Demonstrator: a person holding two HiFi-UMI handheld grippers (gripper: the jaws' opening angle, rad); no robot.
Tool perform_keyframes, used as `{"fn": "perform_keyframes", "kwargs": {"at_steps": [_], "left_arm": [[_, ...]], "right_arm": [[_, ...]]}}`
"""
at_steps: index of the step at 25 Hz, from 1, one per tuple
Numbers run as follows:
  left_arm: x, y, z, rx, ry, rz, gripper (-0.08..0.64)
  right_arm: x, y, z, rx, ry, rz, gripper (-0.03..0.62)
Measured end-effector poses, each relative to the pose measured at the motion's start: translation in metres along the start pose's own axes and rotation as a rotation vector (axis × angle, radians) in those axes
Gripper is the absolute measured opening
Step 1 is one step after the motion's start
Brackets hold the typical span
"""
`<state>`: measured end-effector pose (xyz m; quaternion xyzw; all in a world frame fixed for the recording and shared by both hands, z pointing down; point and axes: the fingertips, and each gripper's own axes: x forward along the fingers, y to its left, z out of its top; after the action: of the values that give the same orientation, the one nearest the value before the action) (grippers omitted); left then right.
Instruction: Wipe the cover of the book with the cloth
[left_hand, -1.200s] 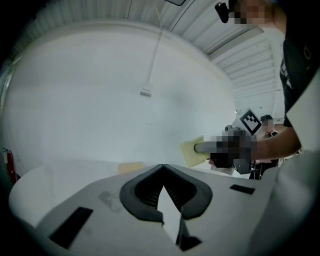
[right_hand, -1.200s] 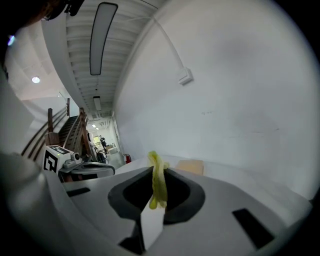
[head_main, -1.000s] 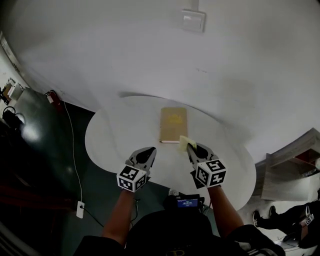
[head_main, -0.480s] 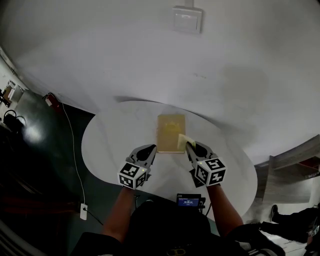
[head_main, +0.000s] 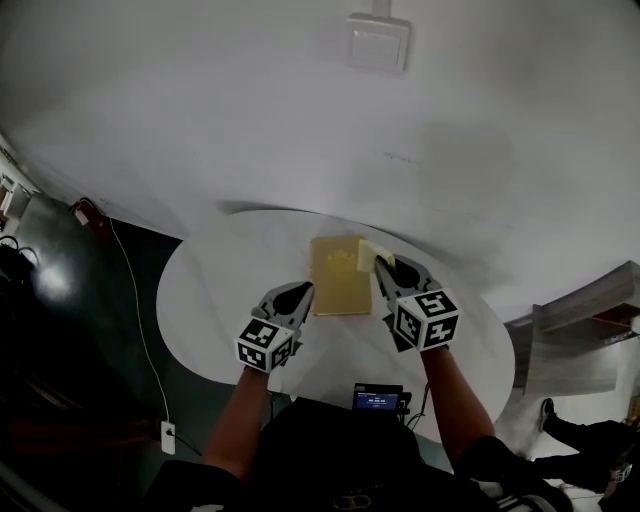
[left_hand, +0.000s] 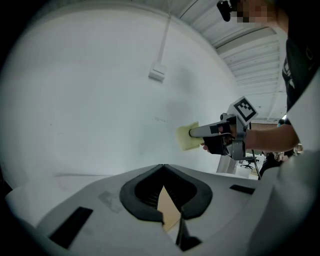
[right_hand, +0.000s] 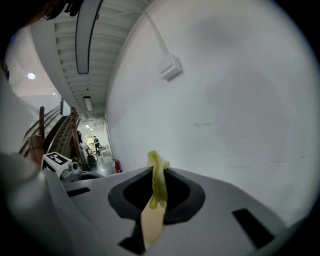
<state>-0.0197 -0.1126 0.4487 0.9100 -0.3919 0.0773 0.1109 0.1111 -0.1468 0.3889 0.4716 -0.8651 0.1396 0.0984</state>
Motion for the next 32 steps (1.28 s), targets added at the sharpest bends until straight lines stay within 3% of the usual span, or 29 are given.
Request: {"fn": "perform_keyframes", "kwargs": {"at_steps": [4, 11, 22, 27, 32], "left_arm": [[0.003, 0.013, 0.008, 0.001, -0.009, -0.013, 0.009], [0.008, 0.019, 0.002, -0.010, 0.010, -0.026, 0.009], [0.019, 0.018, -0.013, 0.001, 0.080, 0.026, 0.009], [0.024, 0.033, -0.034, -0.026, 0.151, 0.046, 0.009], [0.039, 0.048, -0.054, -0.065, 0.236, -0.004, 0.009]], "right_arm": [[0.011, 0.002, 0.015, -0.025, -0.009, -0.013, 0.087], [0.015, 0.003, -0.007, 0.026, 0.027, -0.032, 0.087], [0.012, -0.019, -0.023, 0.045, 0.098, 0.011, 0.087], [0.031, -0.028, -0.017, 0.001, 0.160, 0.037, 0.087], [0.063, -0.029, 0.004, -0.136, 0.198, 0.030, 0.087]]}}
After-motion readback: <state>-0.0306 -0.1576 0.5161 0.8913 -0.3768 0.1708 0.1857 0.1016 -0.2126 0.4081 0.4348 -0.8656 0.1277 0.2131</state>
